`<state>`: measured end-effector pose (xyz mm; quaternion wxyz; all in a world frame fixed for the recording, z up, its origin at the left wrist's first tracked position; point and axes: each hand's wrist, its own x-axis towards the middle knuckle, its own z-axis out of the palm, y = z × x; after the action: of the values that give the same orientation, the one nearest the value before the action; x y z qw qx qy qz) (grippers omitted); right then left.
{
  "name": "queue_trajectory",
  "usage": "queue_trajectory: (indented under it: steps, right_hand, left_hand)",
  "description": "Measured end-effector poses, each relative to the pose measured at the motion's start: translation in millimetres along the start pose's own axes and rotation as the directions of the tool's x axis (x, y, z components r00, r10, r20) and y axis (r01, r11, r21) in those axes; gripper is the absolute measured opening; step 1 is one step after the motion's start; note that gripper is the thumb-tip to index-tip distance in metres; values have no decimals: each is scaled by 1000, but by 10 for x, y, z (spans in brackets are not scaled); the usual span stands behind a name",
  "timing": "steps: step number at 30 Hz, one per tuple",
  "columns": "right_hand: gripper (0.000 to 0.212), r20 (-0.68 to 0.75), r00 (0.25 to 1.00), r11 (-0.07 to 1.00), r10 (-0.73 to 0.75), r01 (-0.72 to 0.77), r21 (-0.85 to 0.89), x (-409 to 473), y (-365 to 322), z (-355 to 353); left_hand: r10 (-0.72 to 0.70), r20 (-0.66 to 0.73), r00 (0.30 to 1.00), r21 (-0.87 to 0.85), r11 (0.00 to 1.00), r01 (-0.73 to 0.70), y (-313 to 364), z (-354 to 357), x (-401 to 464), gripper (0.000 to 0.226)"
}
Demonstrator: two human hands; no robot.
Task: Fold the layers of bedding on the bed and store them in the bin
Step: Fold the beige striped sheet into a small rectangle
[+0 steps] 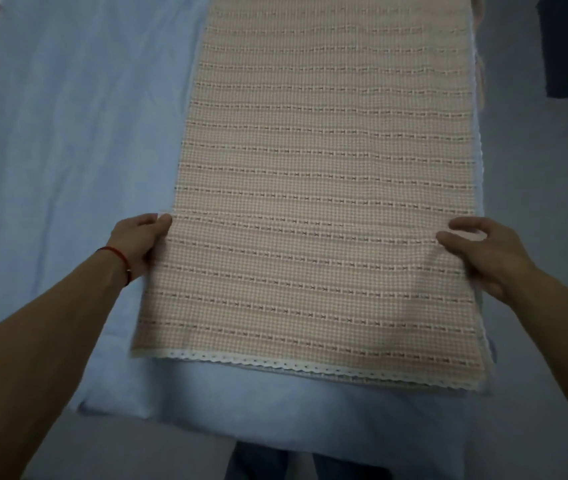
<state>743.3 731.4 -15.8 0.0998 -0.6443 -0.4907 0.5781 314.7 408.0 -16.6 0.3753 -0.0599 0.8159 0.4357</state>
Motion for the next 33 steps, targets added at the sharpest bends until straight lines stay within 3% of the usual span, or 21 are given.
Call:
queue_trajectory:
  steps: [9,11,15,18,23,25,26,28,29,31,33]
  right_hand:
    - [19,-100,994,999,-51,52,4,121,-129,151]
    - [28,-118,992,999,-46,49,23,133,-61,123]
    - [80,-112,992,998,-61,60,-14,-96,161,-44]
    - [77,-95,994,998,-50,47,-40,-394,477,-147]
    - [53,-265,937,934,-227,133,-331,-621,717,-115]
    - [49,-295,859,805,-419,201,-558,-688,676,17]
    - [49,-254,800,692,-544,256,-675,-719,633,107]
    - [57,-22,738,410,-674,349,-843,-713,568,314]
    - [62,105,747,299,-657,385,-873,-671,564,430]
    - [69,258,777,189,-574,433,-881,-545,615,627]
    - [71,278,818,195,-503,421,-886,-373,711,733]
  left_hand:
    - [37,-10,999,-10,999,-37,76,87,133,12]
    - [44,-40,998,-13,999,-45,19,97,113,24]
    - [95,-25,995,180,980,-89,-259,-77,-157,43]
    - [170,-20,985,353,923,-152,-580,-205,-445,47]
    - [266,-177,947,374,909,-185,-702,-133,-541,30]
    - [301,-242,922,415,891,-182,-651,-63,-522,26]
    - [346,-259,902,458,866,-201,-612,0,-530,30]
    - [540,-207,816,630,712,-311,-544,157,-534,44]
    - [644,-107,757,742,559,-370,-507,256,-527,49]
    - [677,166,717,860,256,-441,-466,450,-439,54]
    - [567,319,759,860,163,-483,-467,657,-252,58]
